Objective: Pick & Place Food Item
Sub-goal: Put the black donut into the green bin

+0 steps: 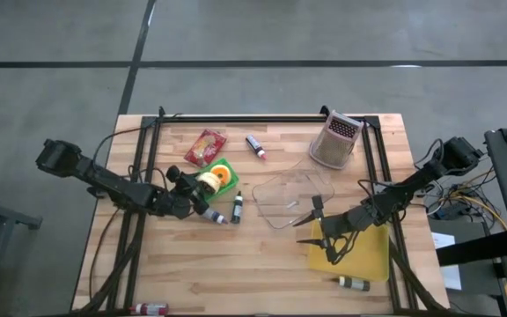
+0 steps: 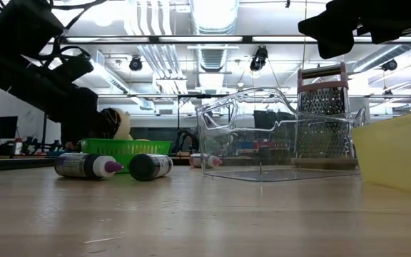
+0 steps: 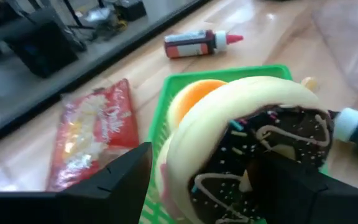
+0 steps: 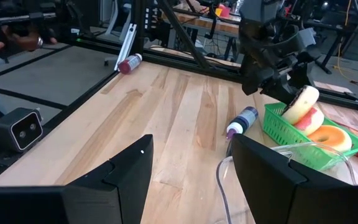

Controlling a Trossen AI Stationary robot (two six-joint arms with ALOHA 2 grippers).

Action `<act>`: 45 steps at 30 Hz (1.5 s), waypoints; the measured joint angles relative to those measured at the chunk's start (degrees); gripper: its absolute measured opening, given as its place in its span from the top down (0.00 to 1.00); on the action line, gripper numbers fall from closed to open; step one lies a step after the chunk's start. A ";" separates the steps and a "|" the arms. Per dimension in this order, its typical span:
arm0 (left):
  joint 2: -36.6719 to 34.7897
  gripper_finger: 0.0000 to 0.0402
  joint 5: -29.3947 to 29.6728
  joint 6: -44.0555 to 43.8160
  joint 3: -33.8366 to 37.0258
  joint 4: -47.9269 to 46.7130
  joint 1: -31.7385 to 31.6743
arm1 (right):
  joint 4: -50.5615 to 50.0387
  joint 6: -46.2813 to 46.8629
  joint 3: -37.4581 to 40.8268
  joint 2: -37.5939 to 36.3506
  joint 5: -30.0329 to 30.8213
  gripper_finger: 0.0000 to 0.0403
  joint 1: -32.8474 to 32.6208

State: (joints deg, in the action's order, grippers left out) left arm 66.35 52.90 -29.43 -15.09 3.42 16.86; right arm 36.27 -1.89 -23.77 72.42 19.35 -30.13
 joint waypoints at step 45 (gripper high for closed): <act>5.83 0.36 -39.07 13.84 -25.15 -40.33 -31.36 | -0.02 1.49 -0.04 0.00 -1.40 0.47 -0.02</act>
State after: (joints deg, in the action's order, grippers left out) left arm 72.18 13.83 -15.60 -40.24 -36.91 -14.50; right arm 36.25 -0.40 -23.81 72.42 17.96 -30.15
